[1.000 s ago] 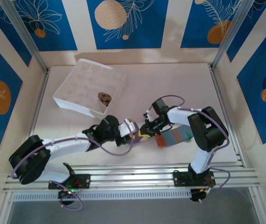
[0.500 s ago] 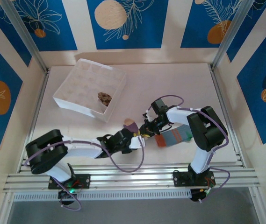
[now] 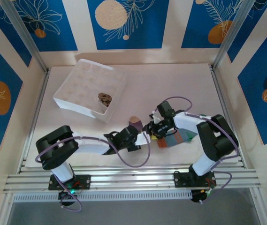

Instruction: Roll the socks

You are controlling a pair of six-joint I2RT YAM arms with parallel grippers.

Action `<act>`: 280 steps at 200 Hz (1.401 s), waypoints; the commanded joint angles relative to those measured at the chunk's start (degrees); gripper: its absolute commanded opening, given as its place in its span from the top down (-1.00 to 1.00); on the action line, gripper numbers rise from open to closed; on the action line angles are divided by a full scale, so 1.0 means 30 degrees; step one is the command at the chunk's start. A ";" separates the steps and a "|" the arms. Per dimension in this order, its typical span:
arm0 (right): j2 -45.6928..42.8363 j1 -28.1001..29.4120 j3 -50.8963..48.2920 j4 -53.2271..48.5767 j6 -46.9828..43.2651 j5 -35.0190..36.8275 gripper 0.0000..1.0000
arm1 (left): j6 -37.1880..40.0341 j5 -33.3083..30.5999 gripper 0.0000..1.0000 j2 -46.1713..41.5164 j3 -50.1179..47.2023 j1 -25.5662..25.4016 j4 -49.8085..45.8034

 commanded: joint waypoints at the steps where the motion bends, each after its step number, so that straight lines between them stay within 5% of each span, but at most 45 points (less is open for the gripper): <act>1: -0.1568 -0.0206 -0.0851 -0.1810 0.0031 0.0698 -0.05 | -0.2116 0.3503 1.00 0.0299 -0.0793 0.1449 -0.1652; 58: -0.2430 -0.0996 -0.0258 -0.0672 -0.0496 0.0750 -0.06 | -0.3967 1.0555 1.00 0.0810 -0.0130 0.5108 -0.3272; 114: -0.0546 -0.1002 0.0713 0.1104 -0.0645 -0.0013 -0.06 | -0.4430 1.4252 1.00 0.3301 0.2085 0.7718 -0.5739; 205: 0.2572 -0.0910 0.2584 0.2081 -0.1898 -0.1661 0.11 | -0.4795 1.5155 0.76 0.5476 0.3620 0.9163 -0.7123; 280: 0.2613 -0.0655 0.1526 0.1263 -0.1793 -0.2131 0.78 | -0.5584 1.5148 0.75 0.5454 0.2855 0.8678 -0.5995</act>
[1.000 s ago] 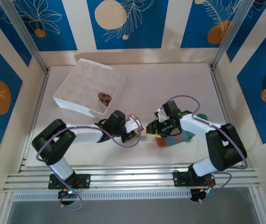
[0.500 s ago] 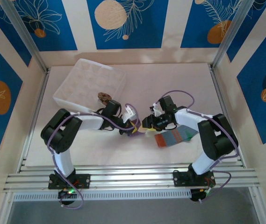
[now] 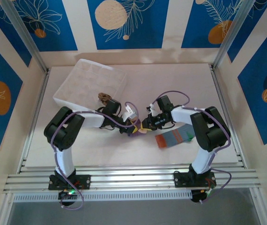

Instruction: Roll the socks

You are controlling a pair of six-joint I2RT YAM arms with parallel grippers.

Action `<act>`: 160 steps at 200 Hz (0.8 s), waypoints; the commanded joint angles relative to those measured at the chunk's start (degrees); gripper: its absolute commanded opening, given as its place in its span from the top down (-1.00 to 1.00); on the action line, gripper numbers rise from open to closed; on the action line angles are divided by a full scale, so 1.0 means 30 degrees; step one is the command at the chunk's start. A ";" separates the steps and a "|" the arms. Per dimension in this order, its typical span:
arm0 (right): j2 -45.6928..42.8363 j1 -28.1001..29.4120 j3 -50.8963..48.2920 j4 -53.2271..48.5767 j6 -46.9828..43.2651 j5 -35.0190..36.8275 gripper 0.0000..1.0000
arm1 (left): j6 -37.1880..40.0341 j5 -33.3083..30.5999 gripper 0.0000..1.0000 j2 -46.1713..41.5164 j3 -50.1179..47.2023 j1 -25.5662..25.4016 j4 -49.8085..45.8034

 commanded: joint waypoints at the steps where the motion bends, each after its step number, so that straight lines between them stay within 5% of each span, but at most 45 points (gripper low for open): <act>1: -0.0645 0.0293 -0.0755 -0.1426 0.0024 -0.0190 0.78 | -0.0241 -0.2368 0.75 0.0899 -0.1471 -0.0360 -0.2286; 79: -0.5797 0.3284 -0.3846 -0.5039 0.3368 0.3063 0.82 | 0.0370 -0.2411 0.72 0.0042 -0.2187 -0.2940 -0.1783; 124: -0.5750 0.2794 -0.3677 -0.5454 0.3292 0.4496 0.18 | 0.0390 -0.2228 0.70 0.0979 -0.1933 -0.2988 -0.1781; 160: -0.5817 0.2028 -0.2919 -0.5109 0.2865 0.4742 0.13 | 0.0523 -0.2106 0.68 0.1883 -0.1294 -0.2946 -0.2450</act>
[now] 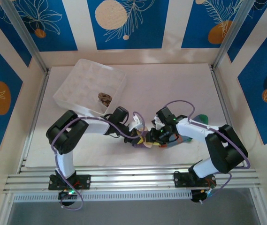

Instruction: Roll the socks

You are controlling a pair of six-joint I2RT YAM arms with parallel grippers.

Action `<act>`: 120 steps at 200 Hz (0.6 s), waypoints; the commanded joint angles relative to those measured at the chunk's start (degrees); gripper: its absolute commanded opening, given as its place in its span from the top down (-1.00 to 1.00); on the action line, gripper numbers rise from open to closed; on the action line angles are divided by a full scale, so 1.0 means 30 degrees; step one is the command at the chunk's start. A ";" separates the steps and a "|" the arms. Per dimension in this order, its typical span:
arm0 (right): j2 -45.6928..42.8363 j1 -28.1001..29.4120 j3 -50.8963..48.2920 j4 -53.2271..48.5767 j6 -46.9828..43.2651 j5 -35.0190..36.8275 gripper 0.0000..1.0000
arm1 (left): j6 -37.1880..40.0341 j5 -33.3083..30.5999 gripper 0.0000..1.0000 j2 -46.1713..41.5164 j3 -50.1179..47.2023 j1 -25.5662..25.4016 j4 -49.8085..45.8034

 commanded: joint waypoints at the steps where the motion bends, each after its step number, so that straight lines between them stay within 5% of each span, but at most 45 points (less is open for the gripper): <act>1: 0.0045 -0.0343 0.0645 -0.0665 -0.0263 -0.0012 0.13 | 0.0461 -0.2791 0.68 0.2093 -0.0485 -0.0054 -0.2853; 57: 0.2783 -0.0333 0.1643 0.0764 -0.0811 -0.1328 0.23 | 0.0727 -0.2895 0.66 0.2256 -0.0213 -0.0035 -0.3273; 120: 0.5657 -0.0130 0.2066 -0.0202 -0.1059 -0.1005 0.78 | 0.1425 -0.4465 0.51 -0.0418 -0.1329 -0.0104 -0.2479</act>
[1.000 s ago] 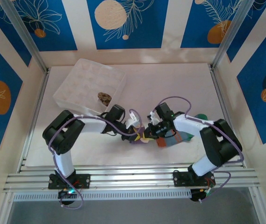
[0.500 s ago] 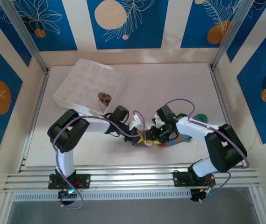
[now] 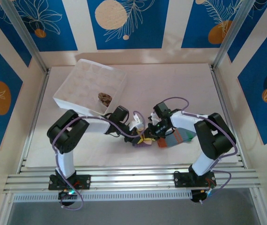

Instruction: Roll the socks

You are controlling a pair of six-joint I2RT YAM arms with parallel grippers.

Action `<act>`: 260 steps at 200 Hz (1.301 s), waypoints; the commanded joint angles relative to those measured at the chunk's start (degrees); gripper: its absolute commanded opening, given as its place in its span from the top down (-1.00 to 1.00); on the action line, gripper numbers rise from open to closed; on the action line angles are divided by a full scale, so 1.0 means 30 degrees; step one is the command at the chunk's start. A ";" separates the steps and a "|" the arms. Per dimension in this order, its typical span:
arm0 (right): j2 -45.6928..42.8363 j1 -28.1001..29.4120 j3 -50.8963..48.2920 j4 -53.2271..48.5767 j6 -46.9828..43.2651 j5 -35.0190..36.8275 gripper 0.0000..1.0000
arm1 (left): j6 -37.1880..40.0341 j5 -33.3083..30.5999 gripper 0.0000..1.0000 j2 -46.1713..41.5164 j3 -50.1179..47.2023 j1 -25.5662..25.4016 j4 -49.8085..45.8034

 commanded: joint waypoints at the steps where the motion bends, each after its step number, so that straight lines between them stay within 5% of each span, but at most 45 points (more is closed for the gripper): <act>1: 0.1731 0.0385 -0.0349 -0.0546 -0.0322 0.0871 0.78 | 0.1140 -0.3698 0.51 -0.0249 -0.1387 -0.0171 -0.2116; 63: 0.2915 0.0413 0.0313 -0.1651 -0.0682 0.1535 0.85 | 0.4196 -0.7720 0.37 -0.4950 -0.3045 -0.1530 -0.0878; 137: 0.3245 0.0693 0.0686 -0.1984 -0.0650 0.1696 0.87 | 0.8471 -1.6086 0.12 -0.7817 -0.6285 -0.5564 0.4481; 260: 0.2833 0.0518 0.0337 -0.1964 -0.0628 0.1771 0.88 | 0.9753 -1.8751 0.09 -0.3880 -0.5509 -0.8021 0.5320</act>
